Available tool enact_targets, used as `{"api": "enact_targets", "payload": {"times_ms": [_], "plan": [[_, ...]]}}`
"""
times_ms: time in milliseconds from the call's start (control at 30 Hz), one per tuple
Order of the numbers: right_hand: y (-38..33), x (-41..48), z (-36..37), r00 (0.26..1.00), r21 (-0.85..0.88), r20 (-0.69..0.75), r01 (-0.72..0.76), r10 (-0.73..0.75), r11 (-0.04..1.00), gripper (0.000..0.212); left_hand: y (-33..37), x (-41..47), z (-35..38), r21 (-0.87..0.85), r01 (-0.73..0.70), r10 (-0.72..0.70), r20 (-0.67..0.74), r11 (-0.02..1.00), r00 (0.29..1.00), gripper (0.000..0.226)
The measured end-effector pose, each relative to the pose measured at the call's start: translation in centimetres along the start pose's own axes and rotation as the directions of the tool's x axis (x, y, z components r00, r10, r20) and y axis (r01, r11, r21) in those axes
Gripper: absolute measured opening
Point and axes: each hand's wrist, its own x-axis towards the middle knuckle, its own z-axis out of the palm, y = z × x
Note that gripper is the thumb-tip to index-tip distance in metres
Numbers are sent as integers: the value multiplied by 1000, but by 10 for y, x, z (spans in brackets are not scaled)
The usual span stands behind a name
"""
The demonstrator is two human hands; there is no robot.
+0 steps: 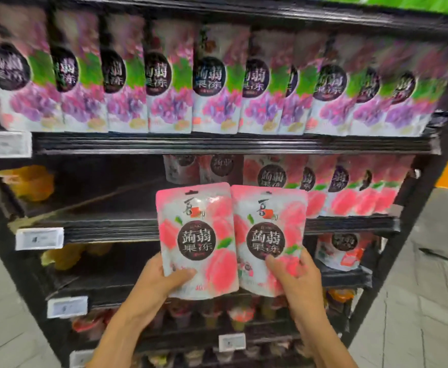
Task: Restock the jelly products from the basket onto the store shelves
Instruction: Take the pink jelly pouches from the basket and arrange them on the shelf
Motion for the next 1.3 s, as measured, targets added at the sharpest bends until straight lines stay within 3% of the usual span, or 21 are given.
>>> {"api": "enact_targets", "payload": {"times_ms": [233,400,700,767,900,1167,1300], "plan": [[-13,29,6,998,-31,-30,55,-56,998,47,3,16,6,36,4,-1,-86,999,996,43],[-15,54,18,999,-32,-18,39,-40,999,29,9,23,3,74,20,-12,-99,997,995,34],[-23,88,54,998,-62,-7,59,-60,996,31,12,29,-16,78,12,0,-151,997,988,43],[-25,95,62,997,-70,-5,72,-72,995,39,13,29,-20,79,13,-1,-150,997,989,43],[-26,107,79,997,-72,-38,67,-69,995,79,15,30,-25,78,-2,15,-170,997,985,44],[-11,110,91,982,-167,-107,135,-154,977,36,13,32,-33,80,-22,37,-198,997,979,44],[-7,106,79,981,-233,-14,185,-194,955,42,8,34,-33,67,-20,34,-220,998,975,44]]}}
